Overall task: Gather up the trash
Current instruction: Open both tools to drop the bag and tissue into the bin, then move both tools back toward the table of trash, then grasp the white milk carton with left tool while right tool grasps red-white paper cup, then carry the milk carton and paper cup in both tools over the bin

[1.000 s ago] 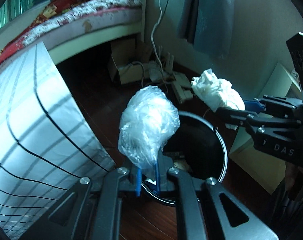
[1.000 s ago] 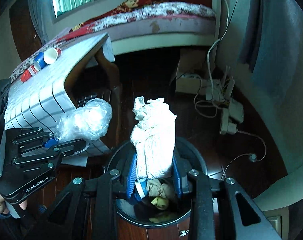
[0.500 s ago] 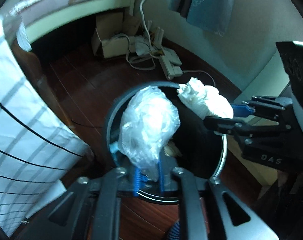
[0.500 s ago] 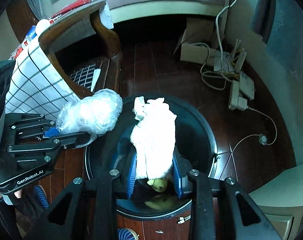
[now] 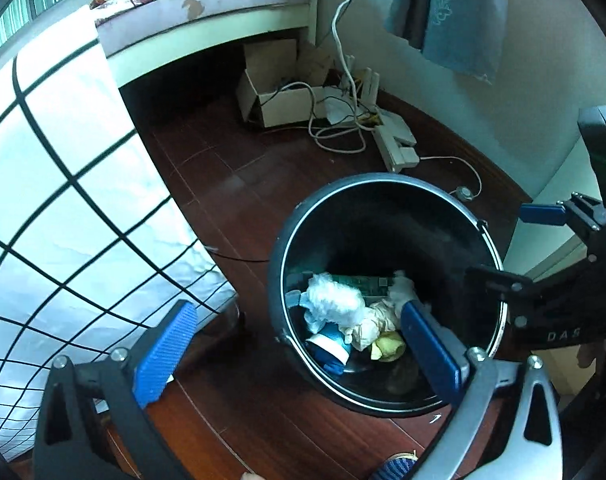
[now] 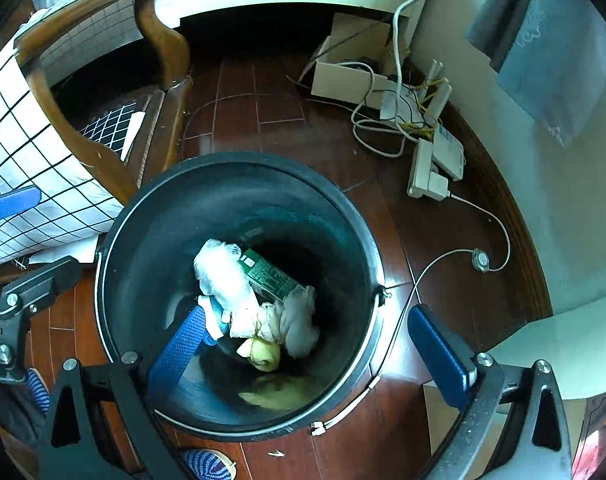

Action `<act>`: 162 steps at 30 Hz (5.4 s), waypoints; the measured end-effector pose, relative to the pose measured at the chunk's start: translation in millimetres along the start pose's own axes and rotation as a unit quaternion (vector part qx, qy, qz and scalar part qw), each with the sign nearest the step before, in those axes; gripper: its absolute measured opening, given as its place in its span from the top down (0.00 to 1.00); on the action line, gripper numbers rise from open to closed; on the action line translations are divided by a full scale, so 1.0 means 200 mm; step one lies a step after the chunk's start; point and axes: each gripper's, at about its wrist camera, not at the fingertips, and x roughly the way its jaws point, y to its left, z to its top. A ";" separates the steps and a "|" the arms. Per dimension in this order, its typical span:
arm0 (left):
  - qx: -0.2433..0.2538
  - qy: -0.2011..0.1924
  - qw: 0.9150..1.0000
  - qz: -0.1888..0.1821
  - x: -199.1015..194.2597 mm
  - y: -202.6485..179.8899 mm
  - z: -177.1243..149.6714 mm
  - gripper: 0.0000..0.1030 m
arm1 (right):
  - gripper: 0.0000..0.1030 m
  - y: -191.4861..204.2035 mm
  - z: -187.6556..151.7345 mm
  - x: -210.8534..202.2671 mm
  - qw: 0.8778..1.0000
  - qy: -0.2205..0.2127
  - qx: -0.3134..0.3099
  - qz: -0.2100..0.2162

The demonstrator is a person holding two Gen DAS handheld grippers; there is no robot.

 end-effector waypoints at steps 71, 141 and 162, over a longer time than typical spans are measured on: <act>-0.230 -0.130 0.941 0.211 -0.88 1.81 -0.07 0.02 | 0.01 1.73 1.34 -0.51 0.954 -0.196 -0.168 0.155; -0.143 -0.216 0.957 0.129 -1.21 1.26 0.04 0.66 | 0.49 1.16 0.96 -0.99 0.948 -0.255 -0.099 0.164; -0.036 -0.225 0.973 0.024 -1.11 0.50 0.16 0.66 | 0.49 0.52 0.45 -1.14 0.958 -0.268 -0.030 0.098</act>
